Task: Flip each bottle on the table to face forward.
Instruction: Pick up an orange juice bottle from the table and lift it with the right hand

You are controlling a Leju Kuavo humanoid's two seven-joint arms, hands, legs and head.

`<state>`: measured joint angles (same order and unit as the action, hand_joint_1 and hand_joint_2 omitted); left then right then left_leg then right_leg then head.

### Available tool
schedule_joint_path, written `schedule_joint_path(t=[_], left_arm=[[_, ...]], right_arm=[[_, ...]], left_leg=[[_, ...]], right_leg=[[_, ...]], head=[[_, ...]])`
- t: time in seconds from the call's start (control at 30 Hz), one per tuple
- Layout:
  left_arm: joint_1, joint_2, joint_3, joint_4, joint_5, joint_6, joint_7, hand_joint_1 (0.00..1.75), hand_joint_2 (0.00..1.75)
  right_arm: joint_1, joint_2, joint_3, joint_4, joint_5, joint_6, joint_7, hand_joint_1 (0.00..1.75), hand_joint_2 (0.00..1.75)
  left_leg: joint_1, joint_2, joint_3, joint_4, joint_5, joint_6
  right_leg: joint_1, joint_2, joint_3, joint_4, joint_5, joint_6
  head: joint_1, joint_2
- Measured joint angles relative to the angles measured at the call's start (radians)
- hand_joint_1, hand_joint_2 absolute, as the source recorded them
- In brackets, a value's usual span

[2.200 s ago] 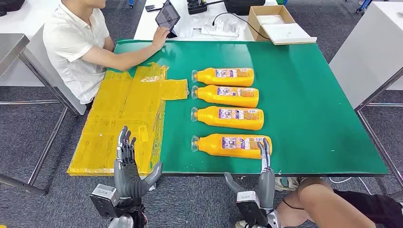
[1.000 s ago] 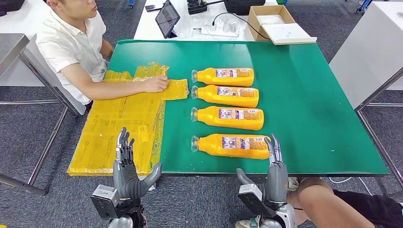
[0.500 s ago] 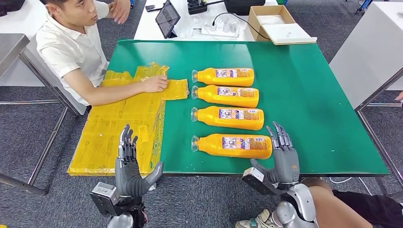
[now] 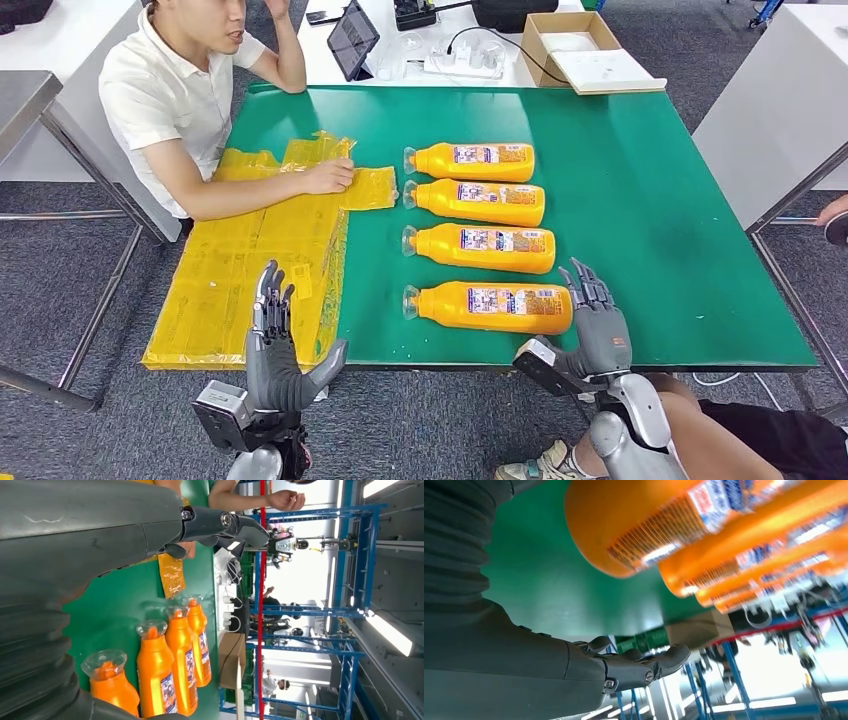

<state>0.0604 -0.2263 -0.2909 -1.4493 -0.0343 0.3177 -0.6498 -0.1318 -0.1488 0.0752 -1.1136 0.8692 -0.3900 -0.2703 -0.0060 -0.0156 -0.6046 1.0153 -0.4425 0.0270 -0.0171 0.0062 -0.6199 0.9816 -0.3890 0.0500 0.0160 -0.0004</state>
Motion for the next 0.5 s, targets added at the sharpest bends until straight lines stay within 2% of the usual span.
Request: schedule_joint_path(t=[0.27,0.5], left_arm=[[-0.011,-0.003,0.0,0.008,-0.005,-0.013,0.007,0.0,1.75],[-0.011,-0.004,0.0,0.008,-0.016,-0.019,0.02,0.0,1.75]], right_arm=[[-0.044,-0.01,0.026,0.085,0.007,0.07,0.014,0.0,1.75],[-0.094,-0.033,0.075,0.151,0.072,0.133,0.116,0.0,1.75]], left_leg=[[0.0,0.0,0.0,0.0,0.0,0.0],[0.0,0.0,0.0,0.0,0.0,0.0]], right_leg=[[0.0,0.0,0.0,0.0,0.0,0.0],[0.0,0.0,0.0,0.0,0.0,0.0]], head=[[0.0,0.0],[0.0,0.0]])
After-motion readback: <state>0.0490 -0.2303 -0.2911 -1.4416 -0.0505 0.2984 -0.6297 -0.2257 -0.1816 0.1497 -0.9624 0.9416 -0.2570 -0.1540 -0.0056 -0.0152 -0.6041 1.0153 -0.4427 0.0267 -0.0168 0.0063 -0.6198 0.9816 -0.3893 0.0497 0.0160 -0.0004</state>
